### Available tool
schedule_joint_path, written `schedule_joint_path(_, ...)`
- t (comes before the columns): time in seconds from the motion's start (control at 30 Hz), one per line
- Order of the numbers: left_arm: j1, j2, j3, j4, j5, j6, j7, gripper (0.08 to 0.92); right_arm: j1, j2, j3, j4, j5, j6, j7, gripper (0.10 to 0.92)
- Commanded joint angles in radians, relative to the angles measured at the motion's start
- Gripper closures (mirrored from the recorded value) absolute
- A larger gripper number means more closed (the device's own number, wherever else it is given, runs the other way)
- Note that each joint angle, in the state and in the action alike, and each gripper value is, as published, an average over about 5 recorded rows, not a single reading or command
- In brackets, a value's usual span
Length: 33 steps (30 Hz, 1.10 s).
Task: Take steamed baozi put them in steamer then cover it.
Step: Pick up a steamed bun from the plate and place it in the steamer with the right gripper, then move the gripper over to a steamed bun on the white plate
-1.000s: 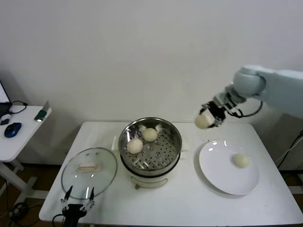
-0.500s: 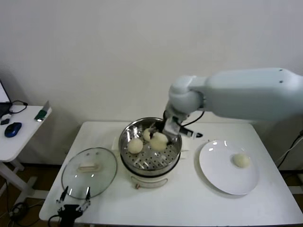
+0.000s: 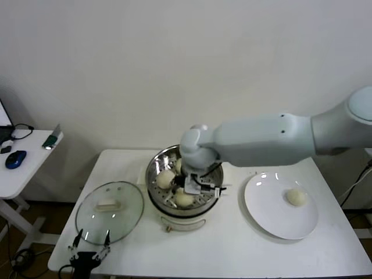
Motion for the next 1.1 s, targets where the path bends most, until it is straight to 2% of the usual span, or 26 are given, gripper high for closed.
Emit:
schedule_joint_path(0.03, 0.000, 0.001, 0.000, 0.001, 0.000, 0.000, 0.000, 0.177, -0.059, 0.050, -0.003, -0.036, -0.044, 0.006, 0.006, 0.323)
schedule_joint_path(0.23, 0.001, 0.000, 0.002, -0.002, 0.000, 0.000, 0.000, 0.177, -0.020, 0.033, 0.003, -0.037, -0.035, 0.012, -0.021, 0.247)
schedule_joint_path(0.4, 0.004, -0.001, 0.001, -0.006, 0.001, 0.000, 0.000, 0.177, 0.063, -0.054, 0.025, -0.066, 0.034, 0.022, -0.058, 0.204)
schedule_joint_path(0.47, 0.005, -0.001, 0.002, -0.007, 0.001, 0.000, 0.000, 0.177, 0.110, -0.112, 0.029, -0.094, 0.100, 0.020, -0.078, 0.203)
schedule_joint_path(0.63, 0.003, -0.003, 0.006, -0.005, 0.005, 0.000, 0.001, 0.177, 0.281, -0.284, -0.071, -0.185, 0.395, -0.036, -0.144, 0.202)
schedule_joint_path(0.73, 0.000, -0.002, 0.009, -0.004, 0.008, 0.001, 0.002, 0.177, 0.368, -0.395, -0.170, -0.249, 0.521, -0.068, -0.194, 0.203)
schedule_joint_path(0.93, -0.010, 0.006, 0.012, -0.004, 0.006, 0.003, 0.003, 0.177, 0.400, -0.603, -0.348, -0.300, 0.539, -0.117, -0.220, 0.203)
schedule_joint_path(1.1, -0.016, 0.009, 0.009, -0.013, 0.004, 0.006, 0.004, 0.177, 0.234, -0.731, -0.313, -0.307, 0.438, -0.187, -0.187, 0.203)
